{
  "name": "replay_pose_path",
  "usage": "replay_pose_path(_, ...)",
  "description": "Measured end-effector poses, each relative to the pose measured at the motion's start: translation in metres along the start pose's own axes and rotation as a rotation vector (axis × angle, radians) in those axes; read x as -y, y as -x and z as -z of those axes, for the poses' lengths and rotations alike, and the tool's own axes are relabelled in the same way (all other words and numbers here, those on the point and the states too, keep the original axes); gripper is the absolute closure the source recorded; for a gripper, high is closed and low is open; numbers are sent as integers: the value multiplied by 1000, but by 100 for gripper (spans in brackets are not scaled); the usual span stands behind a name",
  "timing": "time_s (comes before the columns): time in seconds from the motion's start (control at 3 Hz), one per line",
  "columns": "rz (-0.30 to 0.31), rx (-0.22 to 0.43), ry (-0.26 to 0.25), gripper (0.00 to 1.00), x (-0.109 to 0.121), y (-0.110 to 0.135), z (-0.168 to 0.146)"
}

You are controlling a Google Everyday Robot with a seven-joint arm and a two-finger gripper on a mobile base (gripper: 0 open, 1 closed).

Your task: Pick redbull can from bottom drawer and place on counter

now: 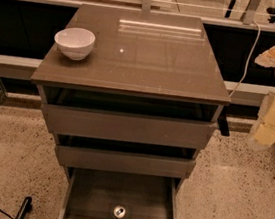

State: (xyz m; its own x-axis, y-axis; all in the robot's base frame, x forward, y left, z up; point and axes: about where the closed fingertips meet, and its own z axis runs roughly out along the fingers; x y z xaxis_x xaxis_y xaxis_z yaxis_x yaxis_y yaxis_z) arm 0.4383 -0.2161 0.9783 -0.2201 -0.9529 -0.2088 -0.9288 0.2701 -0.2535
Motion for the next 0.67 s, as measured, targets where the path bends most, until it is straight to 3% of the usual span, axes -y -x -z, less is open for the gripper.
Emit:
replay_pose_path(0.33,1,3,-2,0,0,0,-1)
replay_pose_path(0.67,19,71,-56,0,9,10,-15)
